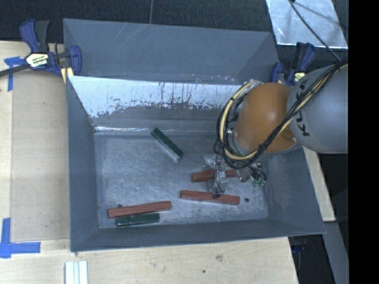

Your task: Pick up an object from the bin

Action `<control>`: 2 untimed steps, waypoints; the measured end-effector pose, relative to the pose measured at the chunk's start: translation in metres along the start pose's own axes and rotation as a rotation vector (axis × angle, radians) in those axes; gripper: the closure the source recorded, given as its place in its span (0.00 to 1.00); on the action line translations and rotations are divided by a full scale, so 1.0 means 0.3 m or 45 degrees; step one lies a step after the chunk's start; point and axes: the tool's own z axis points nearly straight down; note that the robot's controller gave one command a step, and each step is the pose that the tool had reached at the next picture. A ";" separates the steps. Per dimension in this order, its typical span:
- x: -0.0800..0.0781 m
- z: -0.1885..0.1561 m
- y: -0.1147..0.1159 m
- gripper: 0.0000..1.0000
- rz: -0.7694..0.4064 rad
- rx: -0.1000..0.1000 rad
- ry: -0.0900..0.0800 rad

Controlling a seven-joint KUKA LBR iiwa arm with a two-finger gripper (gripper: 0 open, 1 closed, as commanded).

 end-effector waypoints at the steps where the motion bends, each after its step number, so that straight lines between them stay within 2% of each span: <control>1: -0.038 -0.403 -0.037 1.00 -0.627 0.002 -0.001; 2: -0.048 -0.477 -0.059 1.00 -0.591 0.000 0.002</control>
Offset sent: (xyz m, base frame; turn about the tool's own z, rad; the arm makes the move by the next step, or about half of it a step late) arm 0.0101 -0.0084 0.1189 -0.4941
